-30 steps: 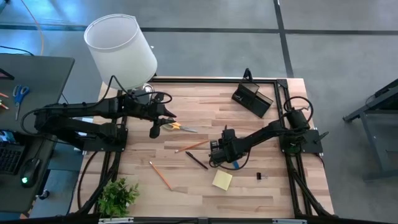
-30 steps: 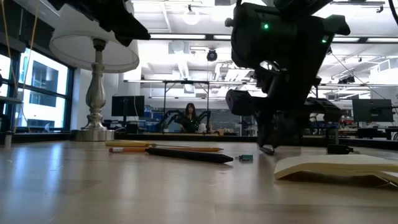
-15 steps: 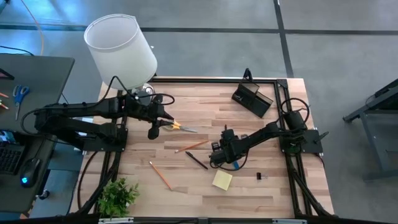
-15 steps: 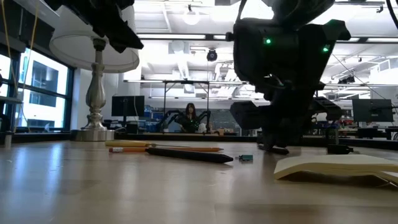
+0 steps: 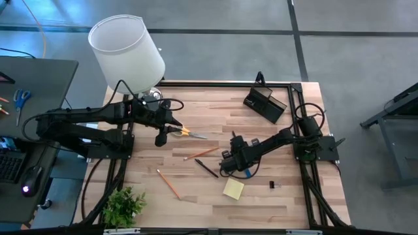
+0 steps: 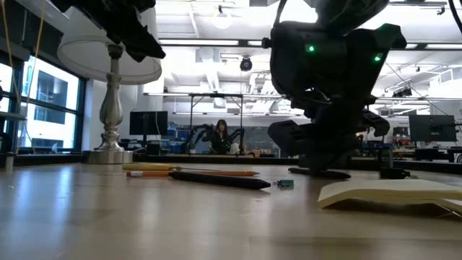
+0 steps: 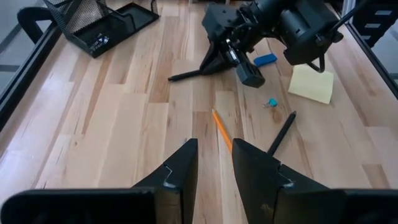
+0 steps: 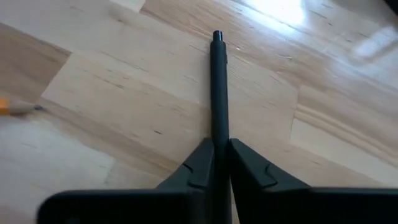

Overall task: Pick and place office supplies into organizer
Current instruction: Put the top black pen into the mesh desk organizer

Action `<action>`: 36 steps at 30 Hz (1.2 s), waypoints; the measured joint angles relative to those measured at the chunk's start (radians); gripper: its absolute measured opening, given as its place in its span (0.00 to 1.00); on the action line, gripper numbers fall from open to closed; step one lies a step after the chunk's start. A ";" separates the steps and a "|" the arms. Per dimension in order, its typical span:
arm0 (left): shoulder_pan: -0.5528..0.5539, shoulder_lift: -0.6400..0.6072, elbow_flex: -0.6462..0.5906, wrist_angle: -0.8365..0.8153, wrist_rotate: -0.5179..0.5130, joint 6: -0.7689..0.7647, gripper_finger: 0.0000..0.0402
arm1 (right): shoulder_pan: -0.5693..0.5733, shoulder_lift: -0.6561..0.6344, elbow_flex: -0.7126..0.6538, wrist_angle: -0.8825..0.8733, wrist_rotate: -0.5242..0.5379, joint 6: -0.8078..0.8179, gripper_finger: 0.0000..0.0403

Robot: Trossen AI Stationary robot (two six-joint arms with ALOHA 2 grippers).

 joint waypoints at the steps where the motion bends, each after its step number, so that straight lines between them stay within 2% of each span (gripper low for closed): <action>1: 0.000 0.000 0.000 -0.001 0.000 0.000 0.22 | 0.004 0.000 0.000 -0.004 0.000 -0.003 0.03; 4: 0.000 0.000 0.000 -0.002 0.000 0.000 0.22 | 0.014 0.000 -0.002 -0.012 0.001 -0.002 0.04; 10: 0.000 0.000 0.000 -0.011 0.000 0.002 0.22 | 0.016 0.000 -0.003 -0.015 0.006 0.018 0.20; 14: 0.000 0.000 0.000 -0.011 0.000 0.002 0.22 | 0.017 0.001 -0.003 -0.017 0.019 0.024 0.26; 18: 0.000 0.000 0.000 -0.010 0.000 0.004 0.22 | 0.018 0.002 -0.003 -0.012 0.023 0.023 0.24; 29: 0.000 0.000 0.000 -0.009 -0.004 0.005 0.22 | 0.064 -0.004 -0.106 0.139 0.102 0.071 0.07; 32: 0.000 0.000 0.000 -0.004 -0.006 0.006 0.22 | 0.080 -0.003 -0.125 0.161 0.126 0.089 0.07; 36: 0.000 0.000 0.000 -0.003 -0.007 0.006 0.22 | 0.106 -0.002 -0.168 0.234 0.194 0.135 0.11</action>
